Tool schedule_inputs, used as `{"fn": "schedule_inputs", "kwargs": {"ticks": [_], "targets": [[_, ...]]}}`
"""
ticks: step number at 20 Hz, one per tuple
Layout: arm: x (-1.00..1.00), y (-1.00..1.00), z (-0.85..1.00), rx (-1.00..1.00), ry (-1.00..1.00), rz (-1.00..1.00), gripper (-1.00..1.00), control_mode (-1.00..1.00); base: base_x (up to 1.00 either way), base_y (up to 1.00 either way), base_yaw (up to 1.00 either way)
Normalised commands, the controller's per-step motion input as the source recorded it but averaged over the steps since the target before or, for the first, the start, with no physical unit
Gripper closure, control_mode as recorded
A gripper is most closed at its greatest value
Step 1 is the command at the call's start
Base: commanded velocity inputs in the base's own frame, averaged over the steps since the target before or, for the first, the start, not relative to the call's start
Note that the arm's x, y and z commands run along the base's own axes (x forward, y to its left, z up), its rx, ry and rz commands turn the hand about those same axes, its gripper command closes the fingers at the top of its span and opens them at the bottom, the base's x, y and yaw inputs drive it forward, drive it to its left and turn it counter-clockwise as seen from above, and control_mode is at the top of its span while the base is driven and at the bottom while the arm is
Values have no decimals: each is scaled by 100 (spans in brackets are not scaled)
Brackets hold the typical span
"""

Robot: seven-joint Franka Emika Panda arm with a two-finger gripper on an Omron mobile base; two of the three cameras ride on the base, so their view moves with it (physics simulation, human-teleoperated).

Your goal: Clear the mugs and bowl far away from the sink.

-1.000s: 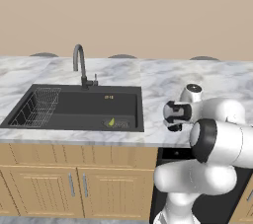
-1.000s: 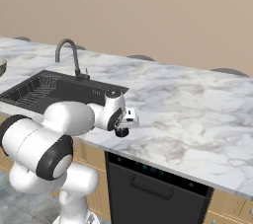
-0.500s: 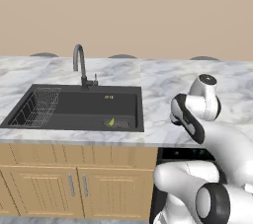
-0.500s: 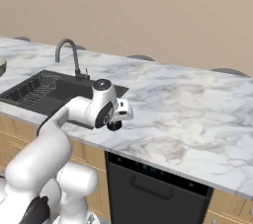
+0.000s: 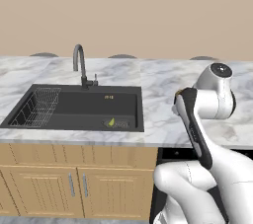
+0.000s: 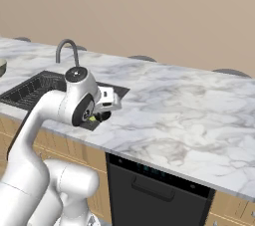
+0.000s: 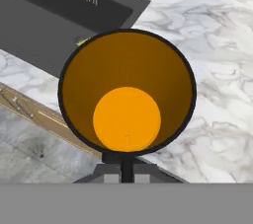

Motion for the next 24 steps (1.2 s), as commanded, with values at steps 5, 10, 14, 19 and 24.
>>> {"fn": "schedule_inputs", "kwargs": {"ticks": [5,10,14,19,24], "targets": [[-61,4,91,0,-3,0,100,-100,0,0,0],[-48,1,50,0,1,0,100,-100,0,0,0],[-42,0,16,0,10,0,100,-100,0,0,0],[-10,0,1,0,2,0,100,100,-58,4,7],[0,0,0,0,0,0,100,100,-61,8,51]]}}
